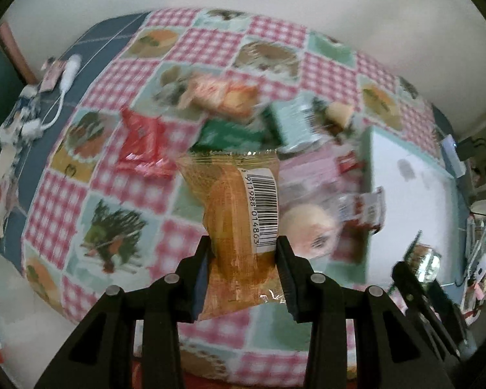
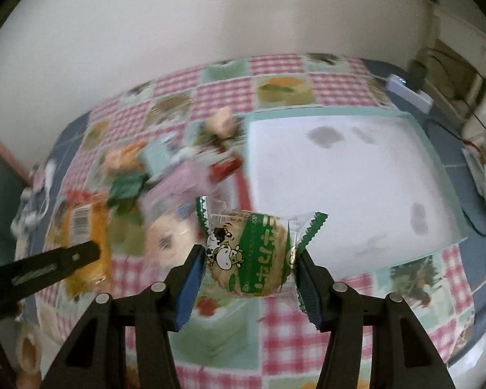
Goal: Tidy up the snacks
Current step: 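Carry both snacks over the white tray and open both tools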
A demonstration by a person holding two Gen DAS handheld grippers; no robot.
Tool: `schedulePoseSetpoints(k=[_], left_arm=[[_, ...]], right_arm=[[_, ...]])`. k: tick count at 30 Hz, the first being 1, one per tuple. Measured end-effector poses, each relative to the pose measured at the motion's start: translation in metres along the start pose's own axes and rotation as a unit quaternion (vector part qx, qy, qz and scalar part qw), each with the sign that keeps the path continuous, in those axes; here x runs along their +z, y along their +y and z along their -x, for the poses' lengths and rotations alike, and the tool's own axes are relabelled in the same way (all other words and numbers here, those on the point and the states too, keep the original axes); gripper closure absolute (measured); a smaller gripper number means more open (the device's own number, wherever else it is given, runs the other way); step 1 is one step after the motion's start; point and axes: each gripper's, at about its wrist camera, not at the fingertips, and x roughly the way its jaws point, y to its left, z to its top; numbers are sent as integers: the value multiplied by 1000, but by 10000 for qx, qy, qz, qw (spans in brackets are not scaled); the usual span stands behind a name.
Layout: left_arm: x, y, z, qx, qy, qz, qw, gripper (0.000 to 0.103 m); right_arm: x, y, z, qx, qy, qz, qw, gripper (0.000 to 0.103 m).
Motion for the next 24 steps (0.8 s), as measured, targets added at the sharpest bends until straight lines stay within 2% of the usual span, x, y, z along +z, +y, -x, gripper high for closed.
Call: schedulePoseSetpoints(k=[2, 6, 10, 12, 24], left_arm=[[5, -19, -2, -58, 1, -97, 9999, 62], [16, -58, -12, -253, 78, -288, 9992, 62], [28, -100, -22, -418, 22, -592, 9974, 62], [32, -115, -30, -398, 4, -706, 9967, 64], [68, -186, -67, -806, -86, -1274, 9885, 63]], right_arm=[[9, -12, -8, -34, 17, -256, 9997, 45], [27, -29, -14, -372, -160, -432, 9982, 45], [44, -49, -30, -297, -74, -782, 9965, 45], [55, -58, -36, -435, -102, -881, 9951, 45], [102, -113, -85, -874, -36, -1508, 9847, 45]])
